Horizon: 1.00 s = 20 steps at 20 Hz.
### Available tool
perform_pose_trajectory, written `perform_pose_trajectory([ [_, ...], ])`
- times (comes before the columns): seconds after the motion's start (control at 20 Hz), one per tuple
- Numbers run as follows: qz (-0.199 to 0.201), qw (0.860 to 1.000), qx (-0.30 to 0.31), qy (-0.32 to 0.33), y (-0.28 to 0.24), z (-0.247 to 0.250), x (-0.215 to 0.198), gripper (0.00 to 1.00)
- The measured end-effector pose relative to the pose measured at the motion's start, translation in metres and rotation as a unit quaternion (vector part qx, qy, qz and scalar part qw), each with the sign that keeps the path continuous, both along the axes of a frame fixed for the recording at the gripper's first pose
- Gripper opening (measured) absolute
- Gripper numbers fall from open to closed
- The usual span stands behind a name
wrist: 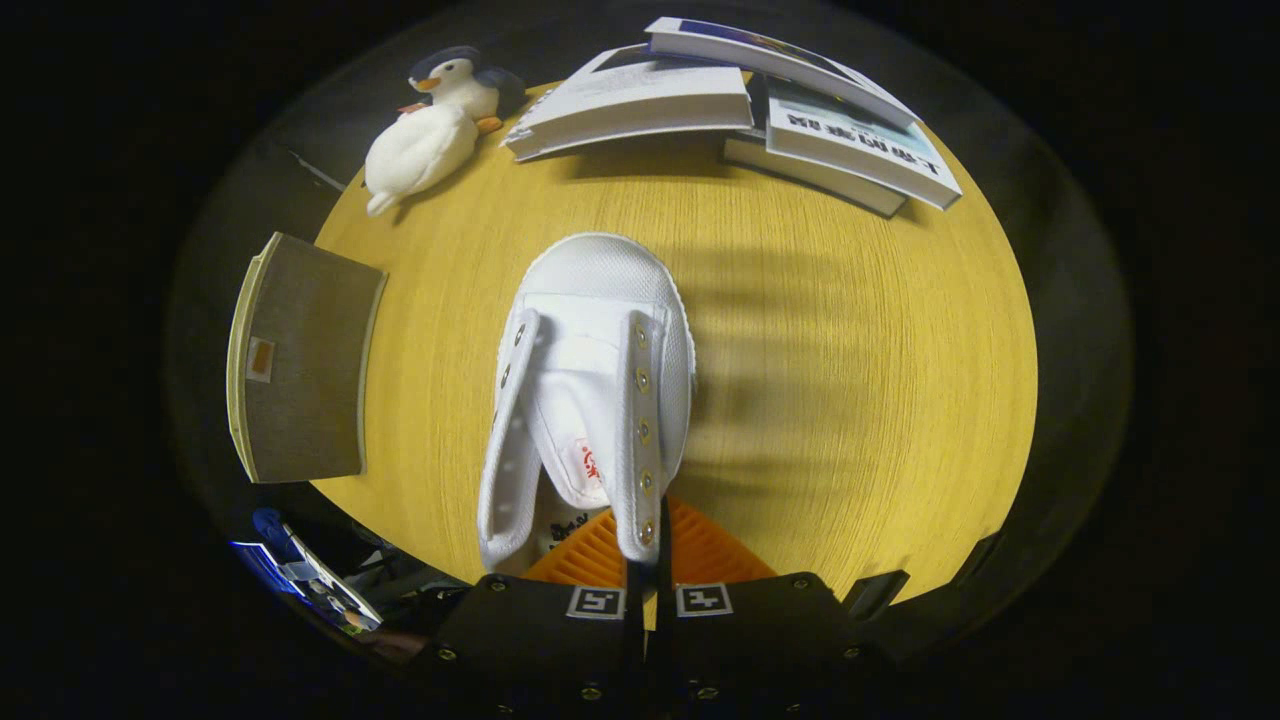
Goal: Open the storage box then place both shoes into the box .Put the left shoe in first, then the right shoe, with the right side of both shoes facing outward in a uniform manner.
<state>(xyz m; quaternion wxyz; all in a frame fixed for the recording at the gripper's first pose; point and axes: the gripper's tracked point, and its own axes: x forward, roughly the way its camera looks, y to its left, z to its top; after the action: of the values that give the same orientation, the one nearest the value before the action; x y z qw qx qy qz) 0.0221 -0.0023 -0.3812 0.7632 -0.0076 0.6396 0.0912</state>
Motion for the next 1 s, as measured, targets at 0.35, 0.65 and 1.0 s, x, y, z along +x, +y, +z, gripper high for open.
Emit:
perform_pose_trajectory([
  [0.35,0.020,0.999,0.007,-0.028,0.056,0.061,0.016,0.05],
  [0.65,0.085,0.994,0.029,-0.054,0.151,0.115,0.026,0.04],
  [1.0,0.163,0.983,0.055,-0.065,0.262,0.142,0.029,0.04],
])
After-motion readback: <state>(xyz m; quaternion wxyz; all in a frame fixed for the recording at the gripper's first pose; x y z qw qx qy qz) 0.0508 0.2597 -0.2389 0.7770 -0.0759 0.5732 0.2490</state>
